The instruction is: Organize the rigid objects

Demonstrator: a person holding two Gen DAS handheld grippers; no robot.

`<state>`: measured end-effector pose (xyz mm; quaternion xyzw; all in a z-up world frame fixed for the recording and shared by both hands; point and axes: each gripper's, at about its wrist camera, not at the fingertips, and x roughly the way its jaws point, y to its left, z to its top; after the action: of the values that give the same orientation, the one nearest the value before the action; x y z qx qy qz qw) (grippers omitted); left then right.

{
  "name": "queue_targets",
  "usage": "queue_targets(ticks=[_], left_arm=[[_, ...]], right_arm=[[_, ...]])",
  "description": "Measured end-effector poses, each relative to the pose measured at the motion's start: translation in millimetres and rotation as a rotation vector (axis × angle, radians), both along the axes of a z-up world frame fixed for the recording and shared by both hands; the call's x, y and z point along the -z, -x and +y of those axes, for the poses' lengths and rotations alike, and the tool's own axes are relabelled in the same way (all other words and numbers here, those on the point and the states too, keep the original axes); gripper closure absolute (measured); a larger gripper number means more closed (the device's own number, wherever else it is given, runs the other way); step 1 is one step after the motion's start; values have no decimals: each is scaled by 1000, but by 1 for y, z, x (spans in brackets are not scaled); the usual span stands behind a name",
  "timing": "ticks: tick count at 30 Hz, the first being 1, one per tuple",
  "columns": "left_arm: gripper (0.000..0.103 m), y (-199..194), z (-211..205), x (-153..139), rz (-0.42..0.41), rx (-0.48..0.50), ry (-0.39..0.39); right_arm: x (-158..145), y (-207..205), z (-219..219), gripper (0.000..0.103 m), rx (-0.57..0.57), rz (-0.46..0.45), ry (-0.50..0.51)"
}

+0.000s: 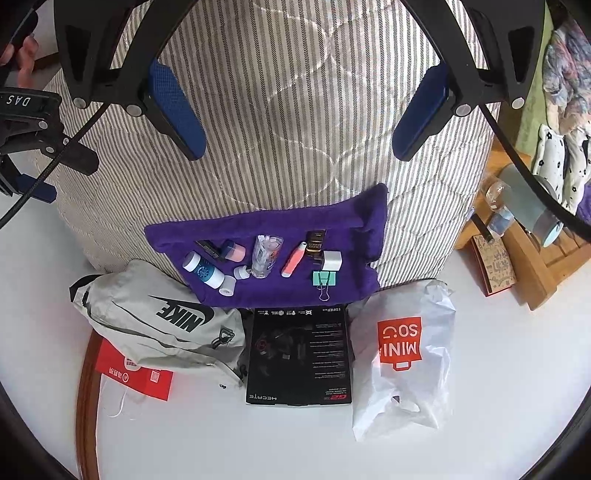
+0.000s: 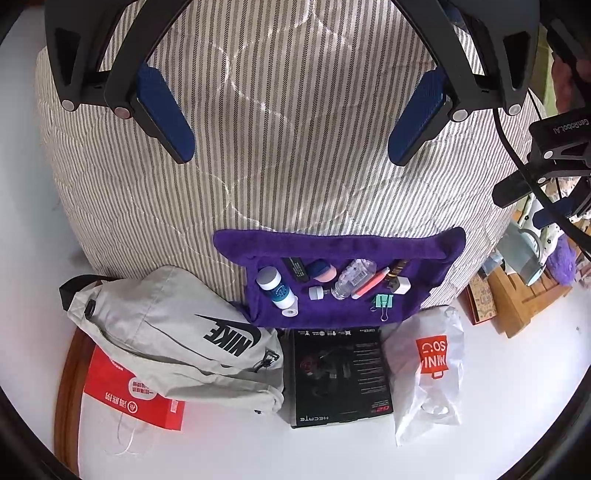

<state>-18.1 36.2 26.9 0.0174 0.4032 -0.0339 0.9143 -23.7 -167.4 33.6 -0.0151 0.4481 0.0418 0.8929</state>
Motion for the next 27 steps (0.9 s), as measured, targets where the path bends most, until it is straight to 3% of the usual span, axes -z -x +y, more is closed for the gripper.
queue_targets(ticks=[27], left_arm=[[1, 1, 0, 1, 0, 2, -8]], right_arm=[[-2, 0, 1, 0, -9, -4, 2]])
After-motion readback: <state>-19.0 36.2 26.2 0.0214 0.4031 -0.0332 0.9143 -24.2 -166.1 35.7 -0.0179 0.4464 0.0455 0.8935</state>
